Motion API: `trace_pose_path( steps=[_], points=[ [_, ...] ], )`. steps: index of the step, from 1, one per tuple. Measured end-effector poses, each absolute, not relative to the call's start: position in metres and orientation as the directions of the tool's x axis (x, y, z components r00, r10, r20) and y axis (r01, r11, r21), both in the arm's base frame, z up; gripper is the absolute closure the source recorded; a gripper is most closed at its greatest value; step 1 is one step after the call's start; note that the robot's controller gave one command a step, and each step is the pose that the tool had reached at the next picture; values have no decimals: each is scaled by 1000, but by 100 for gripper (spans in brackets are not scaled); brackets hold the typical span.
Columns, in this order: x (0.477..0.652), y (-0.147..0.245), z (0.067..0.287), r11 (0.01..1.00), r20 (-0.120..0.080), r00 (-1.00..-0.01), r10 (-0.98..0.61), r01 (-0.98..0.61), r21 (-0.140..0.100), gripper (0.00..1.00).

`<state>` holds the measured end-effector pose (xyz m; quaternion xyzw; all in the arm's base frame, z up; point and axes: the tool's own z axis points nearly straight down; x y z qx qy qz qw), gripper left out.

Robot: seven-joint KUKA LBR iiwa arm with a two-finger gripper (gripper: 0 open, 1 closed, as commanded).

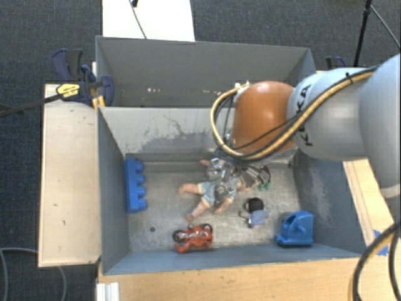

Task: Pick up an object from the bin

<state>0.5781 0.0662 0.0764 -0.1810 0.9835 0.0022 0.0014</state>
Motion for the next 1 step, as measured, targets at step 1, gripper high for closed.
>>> trace_pose_path(
  steps=[1],
  points=[
    [577, 65, 92, 935, 2, -935, -355, -355, 3, 100]
  ],
)
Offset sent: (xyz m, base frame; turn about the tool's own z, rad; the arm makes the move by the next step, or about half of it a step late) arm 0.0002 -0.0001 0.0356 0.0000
